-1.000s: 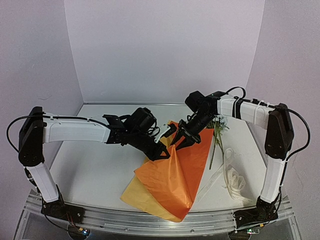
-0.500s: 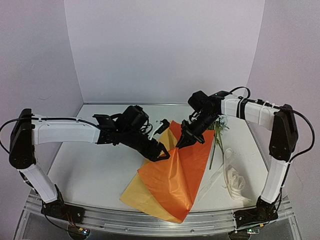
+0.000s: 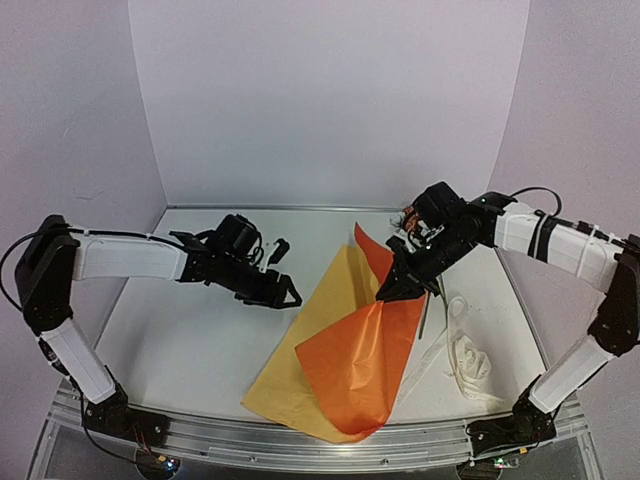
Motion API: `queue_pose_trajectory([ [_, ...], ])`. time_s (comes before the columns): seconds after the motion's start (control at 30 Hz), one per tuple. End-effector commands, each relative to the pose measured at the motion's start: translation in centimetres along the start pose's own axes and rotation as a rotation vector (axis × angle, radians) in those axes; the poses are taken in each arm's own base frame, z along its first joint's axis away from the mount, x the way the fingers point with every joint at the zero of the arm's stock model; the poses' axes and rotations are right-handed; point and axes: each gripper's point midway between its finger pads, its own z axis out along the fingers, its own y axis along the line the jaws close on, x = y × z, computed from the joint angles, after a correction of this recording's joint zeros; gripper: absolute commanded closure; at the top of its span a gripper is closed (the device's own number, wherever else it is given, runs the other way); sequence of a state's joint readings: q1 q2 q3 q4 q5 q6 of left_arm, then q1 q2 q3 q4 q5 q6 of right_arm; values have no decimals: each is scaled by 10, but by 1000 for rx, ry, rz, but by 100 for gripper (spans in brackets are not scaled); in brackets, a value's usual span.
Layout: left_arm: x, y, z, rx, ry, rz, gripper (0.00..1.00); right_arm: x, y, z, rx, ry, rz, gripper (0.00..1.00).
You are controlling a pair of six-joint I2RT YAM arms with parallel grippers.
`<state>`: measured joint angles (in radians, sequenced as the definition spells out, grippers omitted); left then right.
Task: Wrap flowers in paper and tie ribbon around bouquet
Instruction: Unfold the folded wrapping paper at the center of the board.
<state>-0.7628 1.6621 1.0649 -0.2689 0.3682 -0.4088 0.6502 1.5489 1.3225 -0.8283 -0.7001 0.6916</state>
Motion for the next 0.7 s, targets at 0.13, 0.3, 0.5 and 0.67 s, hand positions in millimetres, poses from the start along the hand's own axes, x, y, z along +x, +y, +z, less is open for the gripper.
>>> queue_pose_trajectory([
  [0.13, -5, 13, 49, -27, 109, -30, 24, 11, -15, -15, 7, -113, -77, 100],
  [0.3, -4, 14, 67, -3, 152, -51, 22, 16, -23, -15, 20, -123, -72, 100],
  [0.5, 3, 18, 78, -5, 206, -96, 27, 18, -29, -14, 31, -127, -68, 100],
  [0.67, 11, 22, 83, -10, 233, -110, 30, 19, -30, -14, 34, -126, -69, 100],
])
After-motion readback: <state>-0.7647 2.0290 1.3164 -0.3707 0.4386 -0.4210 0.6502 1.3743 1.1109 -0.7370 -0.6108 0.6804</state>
